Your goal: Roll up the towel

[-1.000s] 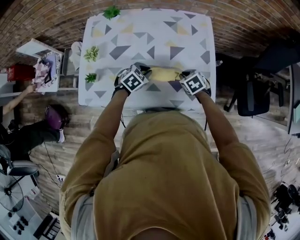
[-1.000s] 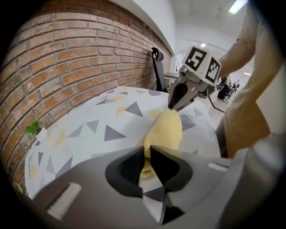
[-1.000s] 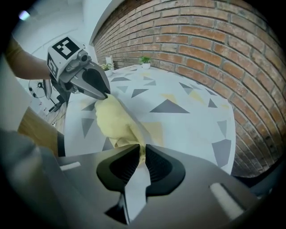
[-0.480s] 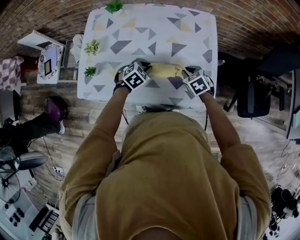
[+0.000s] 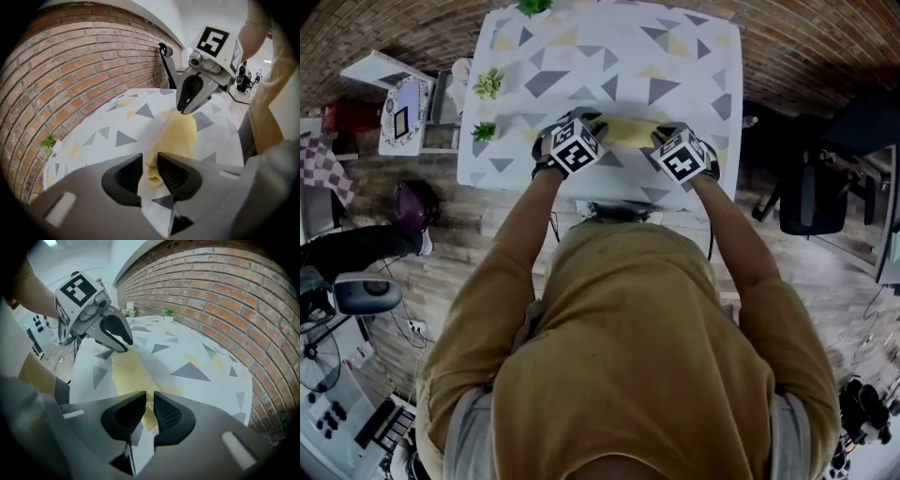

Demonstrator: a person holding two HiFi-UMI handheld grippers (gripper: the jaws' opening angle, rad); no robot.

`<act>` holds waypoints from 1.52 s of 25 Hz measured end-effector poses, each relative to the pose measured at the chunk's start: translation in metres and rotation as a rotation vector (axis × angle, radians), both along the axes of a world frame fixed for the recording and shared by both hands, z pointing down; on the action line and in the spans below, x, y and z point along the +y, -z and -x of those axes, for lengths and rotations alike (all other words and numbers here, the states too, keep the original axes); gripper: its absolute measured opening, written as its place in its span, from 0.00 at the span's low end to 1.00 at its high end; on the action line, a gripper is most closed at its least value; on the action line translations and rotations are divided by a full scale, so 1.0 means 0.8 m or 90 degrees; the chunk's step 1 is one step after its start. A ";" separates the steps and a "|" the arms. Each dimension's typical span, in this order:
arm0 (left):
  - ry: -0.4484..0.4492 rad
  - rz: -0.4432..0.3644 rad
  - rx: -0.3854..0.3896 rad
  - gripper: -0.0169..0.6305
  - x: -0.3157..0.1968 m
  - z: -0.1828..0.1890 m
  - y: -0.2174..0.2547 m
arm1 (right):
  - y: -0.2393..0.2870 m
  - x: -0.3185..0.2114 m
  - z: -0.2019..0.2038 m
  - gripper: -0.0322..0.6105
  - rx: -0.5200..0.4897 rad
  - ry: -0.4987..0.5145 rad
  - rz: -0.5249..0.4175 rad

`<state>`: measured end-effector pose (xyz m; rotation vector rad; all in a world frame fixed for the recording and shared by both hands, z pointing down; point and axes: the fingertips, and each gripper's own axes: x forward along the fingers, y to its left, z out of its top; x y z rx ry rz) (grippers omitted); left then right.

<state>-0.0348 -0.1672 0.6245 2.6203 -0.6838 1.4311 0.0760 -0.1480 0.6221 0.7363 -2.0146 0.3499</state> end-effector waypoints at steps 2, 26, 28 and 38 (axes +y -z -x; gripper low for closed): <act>0.003 -0.024 -0.012 0.20 -0.002 0.002 0.000 | -0.008 0.001 0.000 0.13 0.002 0.003 0.007; 0.024 0.004 0.043 0.24 -0.014 -0.002 -0.008 | -0.017 0.001 0.005 0.11 0.054 -0.026 0.029; 0.028 -0.001 0.059 0.24 -0.016 -0.005 -0.007 | -0.017 0.000 0.003 0.11 0.055 -0.035 0.032; 0.041 -0.024 0.100 0.24 -0.017 -0.005 -0.008 | -0.026 0.003 0.002 0.11 0.069 -0.050 0.028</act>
